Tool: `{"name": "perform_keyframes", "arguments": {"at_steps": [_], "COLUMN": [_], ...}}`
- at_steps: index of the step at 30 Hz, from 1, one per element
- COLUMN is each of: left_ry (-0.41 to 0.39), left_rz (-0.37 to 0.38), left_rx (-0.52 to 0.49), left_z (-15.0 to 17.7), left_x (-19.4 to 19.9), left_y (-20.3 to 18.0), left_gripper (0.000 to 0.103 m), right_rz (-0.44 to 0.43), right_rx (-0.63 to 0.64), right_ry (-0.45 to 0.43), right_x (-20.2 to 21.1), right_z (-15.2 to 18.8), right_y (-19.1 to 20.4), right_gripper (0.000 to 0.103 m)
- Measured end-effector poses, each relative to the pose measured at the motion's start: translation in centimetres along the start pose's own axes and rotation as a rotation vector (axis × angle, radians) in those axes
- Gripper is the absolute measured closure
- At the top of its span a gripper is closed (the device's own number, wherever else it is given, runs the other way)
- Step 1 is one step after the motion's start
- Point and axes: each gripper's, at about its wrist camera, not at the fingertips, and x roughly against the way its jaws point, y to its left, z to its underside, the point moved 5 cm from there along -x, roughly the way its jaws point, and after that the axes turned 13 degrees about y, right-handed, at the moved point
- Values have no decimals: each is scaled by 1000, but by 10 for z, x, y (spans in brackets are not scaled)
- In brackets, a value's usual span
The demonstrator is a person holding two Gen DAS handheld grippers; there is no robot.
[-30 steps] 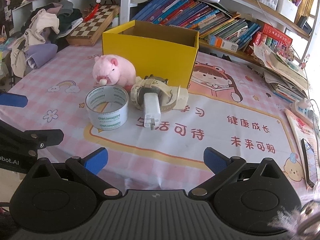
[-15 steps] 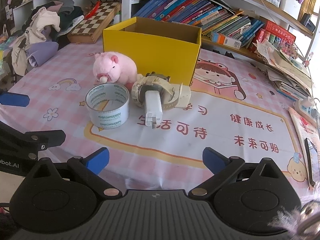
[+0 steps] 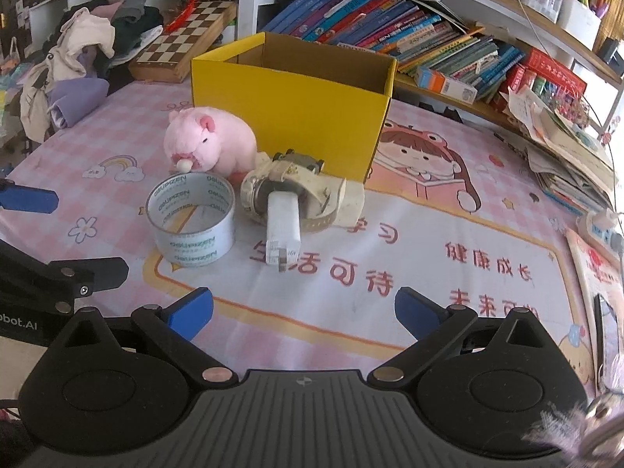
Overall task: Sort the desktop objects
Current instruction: 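Grasp the white charger plug with the right tool while the left tool grasps the tape roll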
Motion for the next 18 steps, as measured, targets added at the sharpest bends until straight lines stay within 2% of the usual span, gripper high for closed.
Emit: {"name": "perform_keyframes", "arguments": {"at_steps": [9, 15, 18], "left_ry": [-8, 2, 15], "left_rz": [-4, -16, -22], "left_rx": [28, 68, 77], "left_z": [-13, -19, -22], "left_x": [-8, -16, -22], "left_y": [0, 6, 8], "left_gripper": [0, 0, 0], "right_rz": [-17, -49, -71], "right_rx": [22, 62, 80], "right_ry": [0, 17, 28], "right_x": [-11, -24, -31], "right_z": [-18, -32, -38], "right_y": [-10, -9, -9], "right_gripper": [3, 20, 22]}}
